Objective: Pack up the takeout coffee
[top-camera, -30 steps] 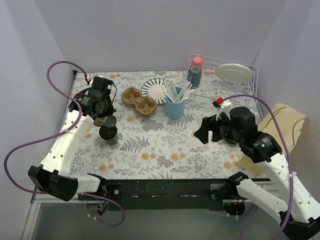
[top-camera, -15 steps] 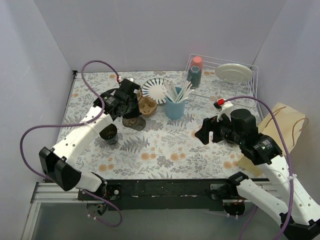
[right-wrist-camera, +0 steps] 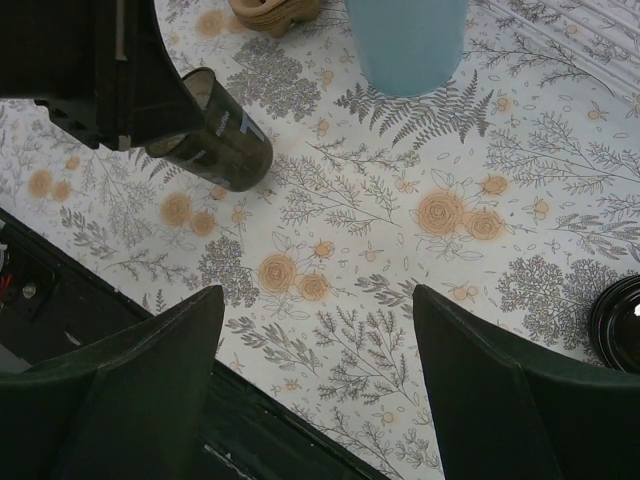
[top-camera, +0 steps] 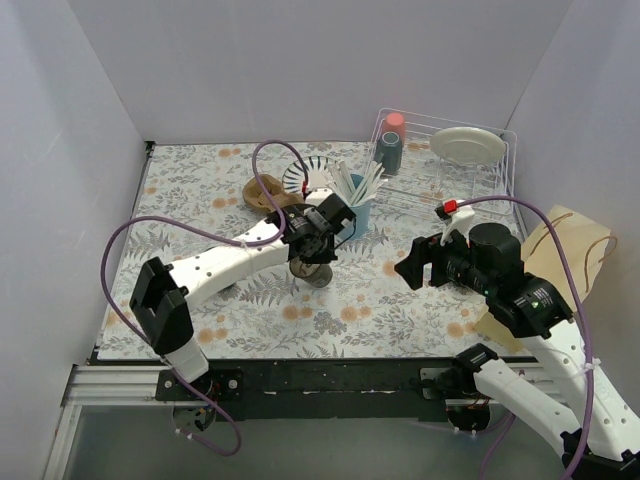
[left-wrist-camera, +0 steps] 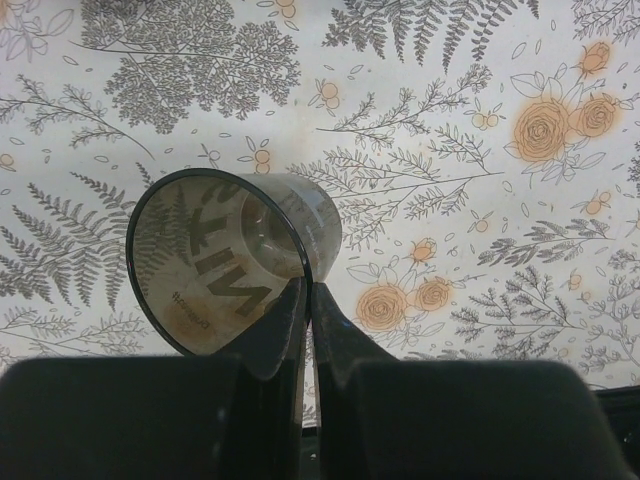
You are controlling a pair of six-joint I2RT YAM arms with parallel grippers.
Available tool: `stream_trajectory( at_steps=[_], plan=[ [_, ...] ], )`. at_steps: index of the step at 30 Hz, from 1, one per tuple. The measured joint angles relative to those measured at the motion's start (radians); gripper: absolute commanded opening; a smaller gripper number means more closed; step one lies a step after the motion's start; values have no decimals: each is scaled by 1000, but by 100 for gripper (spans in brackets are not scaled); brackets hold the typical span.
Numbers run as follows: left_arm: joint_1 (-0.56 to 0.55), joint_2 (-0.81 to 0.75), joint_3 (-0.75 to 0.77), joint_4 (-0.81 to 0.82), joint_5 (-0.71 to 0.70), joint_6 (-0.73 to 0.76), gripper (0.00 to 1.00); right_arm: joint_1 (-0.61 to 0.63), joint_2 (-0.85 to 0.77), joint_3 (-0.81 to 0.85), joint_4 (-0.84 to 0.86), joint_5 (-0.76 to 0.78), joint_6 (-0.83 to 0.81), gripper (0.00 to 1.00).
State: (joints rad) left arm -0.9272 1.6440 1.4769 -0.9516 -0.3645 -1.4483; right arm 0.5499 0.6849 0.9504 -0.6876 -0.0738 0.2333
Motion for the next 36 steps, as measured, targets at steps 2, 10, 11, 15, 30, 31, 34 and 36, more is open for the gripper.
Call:
stream_trajectory(
  at_steps=[2, 10, 11, 15, 30, 31, 34, 36],
  plan=[
    [-22, 28, 5, 4, -19, -16, 0, 0, -3, -2, 0, 0, 0, 84],
    [-80, 109, 8, 13, -52, -54, 0, 0, -16, -12, -13, 17, -5, 84],
    [-85, 115, 11, 13, -52, -57, 0, 0, -18, -12, -14, 19, -5, 84],
    [-97, 132, 24, 16, -49, -68, 17, 0, -21, -12, -18, 23, -9, 84],
    [-93, 65, 107, 5, -45, -63, 46, 0, -3, -12, -19, 30, -12, 84],
    [-88, 36, 90, 8, -50, -63, 46, 0, 5, -12, -19, 41, -12, 84],
    [-46, -49, 16, 2, -51, -63, 46, 0, 43, -12, -21, 103, -13, 83],
    [1, -107, -57, 11, -47, -58, 46, 0, 85, -11, -22, 167, -14, 82]
  ],
)
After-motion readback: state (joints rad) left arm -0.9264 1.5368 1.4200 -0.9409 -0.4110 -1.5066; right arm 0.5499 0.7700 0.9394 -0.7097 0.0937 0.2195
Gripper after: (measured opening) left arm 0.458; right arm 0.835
